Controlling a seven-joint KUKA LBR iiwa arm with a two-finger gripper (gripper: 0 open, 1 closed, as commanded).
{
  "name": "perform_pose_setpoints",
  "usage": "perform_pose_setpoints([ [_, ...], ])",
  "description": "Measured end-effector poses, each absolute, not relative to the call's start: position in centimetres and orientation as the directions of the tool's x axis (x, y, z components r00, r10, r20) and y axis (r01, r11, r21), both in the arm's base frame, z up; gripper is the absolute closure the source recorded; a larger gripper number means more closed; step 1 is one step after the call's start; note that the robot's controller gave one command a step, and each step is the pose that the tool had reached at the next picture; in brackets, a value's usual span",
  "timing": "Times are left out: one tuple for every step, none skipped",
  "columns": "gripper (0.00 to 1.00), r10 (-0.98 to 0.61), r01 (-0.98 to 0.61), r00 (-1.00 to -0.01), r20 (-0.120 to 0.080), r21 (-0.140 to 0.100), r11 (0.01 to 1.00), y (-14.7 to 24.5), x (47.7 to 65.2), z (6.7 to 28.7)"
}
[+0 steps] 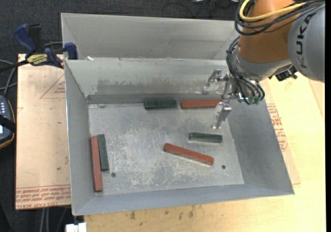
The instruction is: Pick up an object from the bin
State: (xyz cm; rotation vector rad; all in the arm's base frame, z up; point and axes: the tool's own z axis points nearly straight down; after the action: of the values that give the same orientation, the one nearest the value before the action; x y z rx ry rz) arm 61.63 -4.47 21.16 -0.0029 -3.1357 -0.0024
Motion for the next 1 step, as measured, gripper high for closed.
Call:
perform_pose_setpoints([
  [0.00, 0.001, 0.001, -1.000, -0.002, 0.001, 1.000, -4.47, 61.78, 21.61],
])
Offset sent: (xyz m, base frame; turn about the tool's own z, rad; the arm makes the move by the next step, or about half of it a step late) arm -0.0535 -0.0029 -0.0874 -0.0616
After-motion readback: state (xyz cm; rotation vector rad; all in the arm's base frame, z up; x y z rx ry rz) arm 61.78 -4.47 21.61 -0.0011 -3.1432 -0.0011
